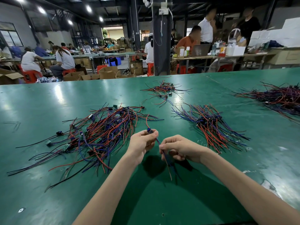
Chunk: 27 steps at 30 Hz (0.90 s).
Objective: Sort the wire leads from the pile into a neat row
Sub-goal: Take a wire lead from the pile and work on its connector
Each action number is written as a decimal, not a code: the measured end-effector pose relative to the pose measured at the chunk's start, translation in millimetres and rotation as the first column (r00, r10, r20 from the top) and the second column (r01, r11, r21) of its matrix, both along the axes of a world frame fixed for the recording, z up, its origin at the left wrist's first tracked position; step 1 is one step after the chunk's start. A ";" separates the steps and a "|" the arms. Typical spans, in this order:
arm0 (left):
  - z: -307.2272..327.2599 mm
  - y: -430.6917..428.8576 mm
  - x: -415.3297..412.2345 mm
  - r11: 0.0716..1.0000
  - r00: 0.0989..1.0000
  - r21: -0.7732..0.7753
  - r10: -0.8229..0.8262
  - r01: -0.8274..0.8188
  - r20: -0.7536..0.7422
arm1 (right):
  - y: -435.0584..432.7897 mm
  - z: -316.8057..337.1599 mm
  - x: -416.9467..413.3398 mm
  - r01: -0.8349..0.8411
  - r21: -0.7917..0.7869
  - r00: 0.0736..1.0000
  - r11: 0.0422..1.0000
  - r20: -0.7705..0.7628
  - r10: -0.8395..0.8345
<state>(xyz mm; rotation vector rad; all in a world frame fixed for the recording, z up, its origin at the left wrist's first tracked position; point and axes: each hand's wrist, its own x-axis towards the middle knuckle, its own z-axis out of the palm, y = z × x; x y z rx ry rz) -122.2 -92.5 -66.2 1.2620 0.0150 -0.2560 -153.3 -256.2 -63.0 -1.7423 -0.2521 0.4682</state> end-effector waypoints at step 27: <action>-9.0 -5.8 -0.9 0.991 0.995 0.128 -0.048 0.037 0.082 | 5.3 -2.5 1.2 0.147 0.088 0.986 0.985 0.068 -0.153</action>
